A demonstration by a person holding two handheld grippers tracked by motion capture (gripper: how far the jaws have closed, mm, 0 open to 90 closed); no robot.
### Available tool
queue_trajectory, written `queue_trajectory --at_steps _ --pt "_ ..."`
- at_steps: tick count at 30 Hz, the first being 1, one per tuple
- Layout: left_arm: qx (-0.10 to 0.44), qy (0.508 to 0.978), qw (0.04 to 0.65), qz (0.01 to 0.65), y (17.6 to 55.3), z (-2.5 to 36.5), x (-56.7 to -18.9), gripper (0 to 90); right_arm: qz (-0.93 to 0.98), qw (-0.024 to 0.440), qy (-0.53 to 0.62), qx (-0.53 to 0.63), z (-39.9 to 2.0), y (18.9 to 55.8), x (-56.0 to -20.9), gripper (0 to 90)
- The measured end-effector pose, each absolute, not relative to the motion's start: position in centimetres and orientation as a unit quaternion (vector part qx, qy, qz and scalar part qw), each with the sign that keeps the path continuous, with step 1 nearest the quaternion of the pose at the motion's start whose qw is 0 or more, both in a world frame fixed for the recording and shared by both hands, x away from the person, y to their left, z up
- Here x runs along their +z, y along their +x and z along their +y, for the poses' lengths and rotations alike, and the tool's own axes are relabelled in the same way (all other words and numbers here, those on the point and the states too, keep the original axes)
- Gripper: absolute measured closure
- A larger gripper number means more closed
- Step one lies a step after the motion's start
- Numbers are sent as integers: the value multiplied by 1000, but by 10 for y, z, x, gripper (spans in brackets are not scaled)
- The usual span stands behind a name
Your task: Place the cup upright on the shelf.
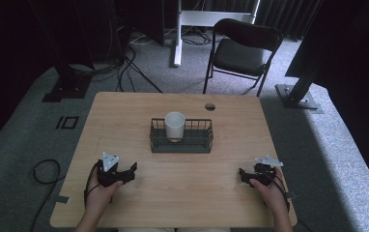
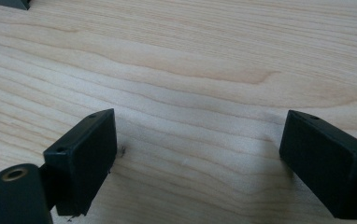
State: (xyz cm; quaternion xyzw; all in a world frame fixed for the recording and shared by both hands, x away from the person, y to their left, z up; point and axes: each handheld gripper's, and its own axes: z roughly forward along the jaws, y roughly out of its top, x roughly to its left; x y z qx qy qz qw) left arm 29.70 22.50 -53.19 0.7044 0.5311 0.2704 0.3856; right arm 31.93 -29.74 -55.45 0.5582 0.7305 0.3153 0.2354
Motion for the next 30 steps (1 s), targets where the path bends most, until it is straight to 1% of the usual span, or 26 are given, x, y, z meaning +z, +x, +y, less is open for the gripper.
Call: queue_trajectory --at_steps 4,14,25,28,30 --pt "268 705 367 544 298 233 -535 121 730 235 558 315 -297 319 -554 107" --pt "261 699 348 568 297 250 -541 122 731 235 558 315 -297 319 -554 107" --pt "263 683 324 600 299 265 -549 121 731 235 558 315 -297 319 -554 107" --pt "276 679 313 603 299 269 -548 121 730 235 559 315 -297 319 -554 107" --pt "275 681 304 608 299 272 -549 121 730 235 558 315 -297 319 -554 107"
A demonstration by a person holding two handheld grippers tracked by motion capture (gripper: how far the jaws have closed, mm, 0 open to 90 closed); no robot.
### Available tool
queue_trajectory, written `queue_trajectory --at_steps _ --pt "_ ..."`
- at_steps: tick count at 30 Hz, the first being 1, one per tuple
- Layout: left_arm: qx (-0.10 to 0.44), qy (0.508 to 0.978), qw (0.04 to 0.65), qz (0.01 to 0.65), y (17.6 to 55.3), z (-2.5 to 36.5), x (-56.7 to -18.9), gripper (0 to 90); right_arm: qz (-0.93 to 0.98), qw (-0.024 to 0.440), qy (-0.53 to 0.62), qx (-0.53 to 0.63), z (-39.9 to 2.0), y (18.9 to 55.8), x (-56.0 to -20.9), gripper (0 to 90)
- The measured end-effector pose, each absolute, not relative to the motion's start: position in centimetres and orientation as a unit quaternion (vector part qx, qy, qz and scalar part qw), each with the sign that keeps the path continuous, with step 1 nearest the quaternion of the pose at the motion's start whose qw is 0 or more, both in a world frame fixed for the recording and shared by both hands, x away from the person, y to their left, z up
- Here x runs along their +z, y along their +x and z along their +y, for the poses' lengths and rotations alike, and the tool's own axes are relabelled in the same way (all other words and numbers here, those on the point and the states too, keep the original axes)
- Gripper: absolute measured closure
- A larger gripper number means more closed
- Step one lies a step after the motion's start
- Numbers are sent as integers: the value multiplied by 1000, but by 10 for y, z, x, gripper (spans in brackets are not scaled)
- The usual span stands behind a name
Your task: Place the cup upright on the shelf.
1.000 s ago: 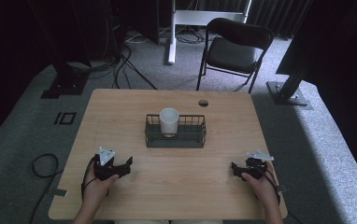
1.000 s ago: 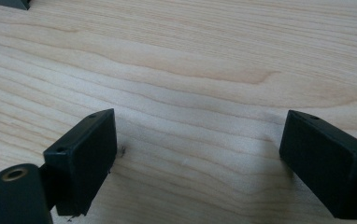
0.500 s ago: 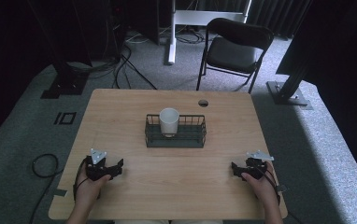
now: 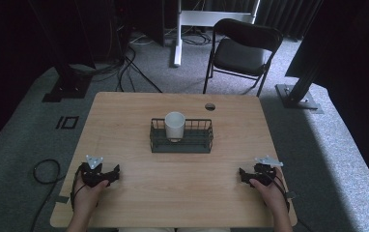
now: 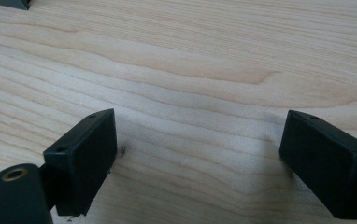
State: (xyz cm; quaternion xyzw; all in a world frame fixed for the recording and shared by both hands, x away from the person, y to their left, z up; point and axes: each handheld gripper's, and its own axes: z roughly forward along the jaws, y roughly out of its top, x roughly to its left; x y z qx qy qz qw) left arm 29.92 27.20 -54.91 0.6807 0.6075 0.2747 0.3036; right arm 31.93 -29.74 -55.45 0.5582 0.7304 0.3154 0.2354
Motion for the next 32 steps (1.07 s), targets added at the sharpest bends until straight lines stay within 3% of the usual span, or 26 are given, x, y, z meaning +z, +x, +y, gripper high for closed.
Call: queue_trajectory --at_steps 25,32 --pt "265 668 273 639 301 279 -551 96 730 235 559 315 -297 319 -554 107" --pt "265 656 260 657 304 280 -552 18 730 235 558 315 -297 319 -554 107"
